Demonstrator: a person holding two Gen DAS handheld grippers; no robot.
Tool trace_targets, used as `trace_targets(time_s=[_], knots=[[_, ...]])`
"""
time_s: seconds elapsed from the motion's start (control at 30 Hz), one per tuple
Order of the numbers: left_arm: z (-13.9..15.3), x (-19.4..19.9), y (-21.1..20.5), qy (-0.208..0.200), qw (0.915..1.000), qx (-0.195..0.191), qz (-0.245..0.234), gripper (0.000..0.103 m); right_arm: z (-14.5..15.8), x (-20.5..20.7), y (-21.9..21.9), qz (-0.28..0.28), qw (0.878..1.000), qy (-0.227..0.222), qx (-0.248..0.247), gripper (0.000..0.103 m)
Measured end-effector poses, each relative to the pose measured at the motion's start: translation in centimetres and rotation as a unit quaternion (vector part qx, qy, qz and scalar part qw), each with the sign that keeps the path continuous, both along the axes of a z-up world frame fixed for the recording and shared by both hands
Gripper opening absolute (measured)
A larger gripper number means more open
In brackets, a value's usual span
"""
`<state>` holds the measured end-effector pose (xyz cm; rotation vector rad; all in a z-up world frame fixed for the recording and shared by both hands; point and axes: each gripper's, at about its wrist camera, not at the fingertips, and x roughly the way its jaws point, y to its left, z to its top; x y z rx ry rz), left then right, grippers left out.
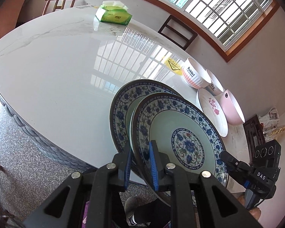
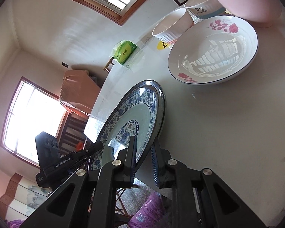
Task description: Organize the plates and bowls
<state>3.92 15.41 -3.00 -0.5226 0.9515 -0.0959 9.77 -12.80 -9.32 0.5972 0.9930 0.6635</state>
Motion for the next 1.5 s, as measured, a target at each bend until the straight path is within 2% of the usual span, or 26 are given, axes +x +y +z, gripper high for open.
trace_targets(time_s=[0.77,1.5], knots=[[-0.8,1.4,1.2,0.004,0.9999,0.005,0.013,0.018,0.3,0.5,1.7,0.005,1.0,0.005,-0.021,0.017],[-1.2,2.1,0.8,-0.016,0.9994,0.029,0.007,0.019,0.2,0.4,2.1,-0.006,0.999,-0.015,-0.049,0.017]])
